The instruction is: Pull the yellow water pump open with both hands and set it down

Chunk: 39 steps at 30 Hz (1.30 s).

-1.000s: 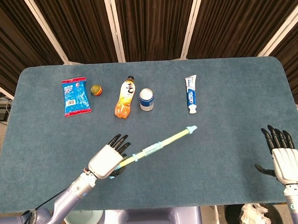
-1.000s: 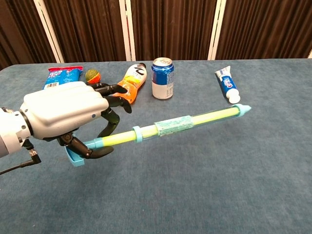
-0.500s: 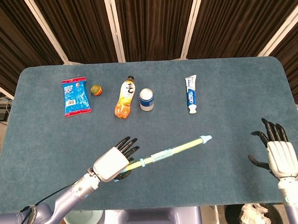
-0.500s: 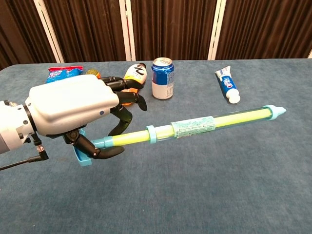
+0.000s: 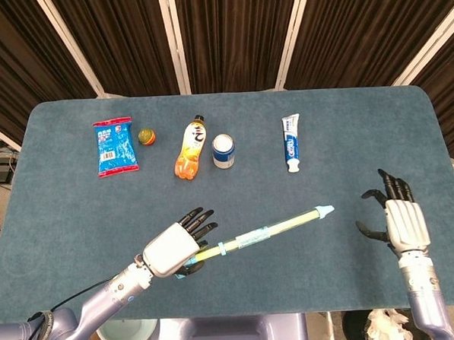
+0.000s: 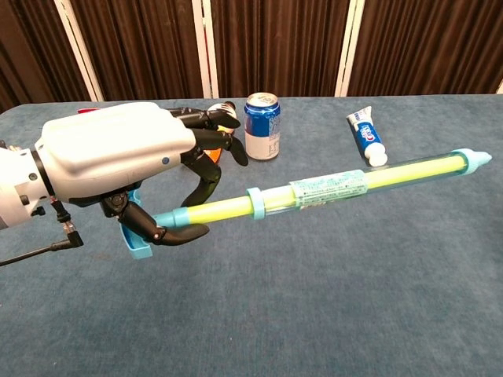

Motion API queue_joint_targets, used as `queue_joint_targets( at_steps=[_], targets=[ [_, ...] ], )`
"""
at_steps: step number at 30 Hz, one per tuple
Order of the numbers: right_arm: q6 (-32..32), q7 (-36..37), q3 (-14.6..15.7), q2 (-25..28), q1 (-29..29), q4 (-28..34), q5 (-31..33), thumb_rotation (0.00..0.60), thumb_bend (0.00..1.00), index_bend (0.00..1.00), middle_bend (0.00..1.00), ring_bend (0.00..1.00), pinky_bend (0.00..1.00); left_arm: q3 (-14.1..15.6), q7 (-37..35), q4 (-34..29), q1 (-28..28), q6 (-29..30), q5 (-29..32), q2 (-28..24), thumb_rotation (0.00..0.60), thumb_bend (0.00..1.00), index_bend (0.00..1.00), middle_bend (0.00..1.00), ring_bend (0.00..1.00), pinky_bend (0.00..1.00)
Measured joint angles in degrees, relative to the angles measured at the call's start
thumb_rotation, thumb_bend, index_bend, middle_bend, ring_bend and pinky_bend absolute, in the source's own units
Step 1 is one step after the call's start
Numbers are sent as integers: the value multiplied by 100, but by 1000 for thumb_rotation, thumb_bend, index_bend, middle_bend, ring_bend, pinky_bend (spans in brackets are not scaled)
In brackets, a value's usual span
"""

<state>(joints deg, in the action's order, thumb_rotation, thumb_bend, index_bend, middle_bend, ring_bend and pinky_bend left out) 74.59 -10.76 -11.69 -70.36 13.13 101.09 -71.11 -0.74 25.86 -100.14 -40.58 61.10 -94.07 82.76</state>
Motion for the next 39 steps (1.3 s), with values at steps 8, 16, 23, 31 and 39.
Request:
queue_joint_targets(
  at_steps=[8,16,23,31,39],
  targets=[
    [-23,-98,0,-134,80,35,88,600,271,384,0,0,0,-7,-313,31,-50,-6,-116,-32,600,392,650,179,7,112],
    [20,-282,-39,-218,149,63,216,600,276,384,0,0,0,38,-431,4,-84,-60,-198,-102,600,392,651,178,7,112],
    [32,-310,-29,-248,167,70,301,600,289,384,0,0,0,3,-446,8,-107,-70,-211,-105,600,392,653,178,7,112],
    [44,-256,49,-278,138,125,317,600,289,384,0,0,0,-67,-455,15,-143,-122,-142,-105,600,391,656,179,7,112],
    [75,-195,81,-303,127,238,300,600,289,383,0,0,0,-107,-487,22,-192,-223,-56,-114,600,391,656,179,7,112]
  ],
)
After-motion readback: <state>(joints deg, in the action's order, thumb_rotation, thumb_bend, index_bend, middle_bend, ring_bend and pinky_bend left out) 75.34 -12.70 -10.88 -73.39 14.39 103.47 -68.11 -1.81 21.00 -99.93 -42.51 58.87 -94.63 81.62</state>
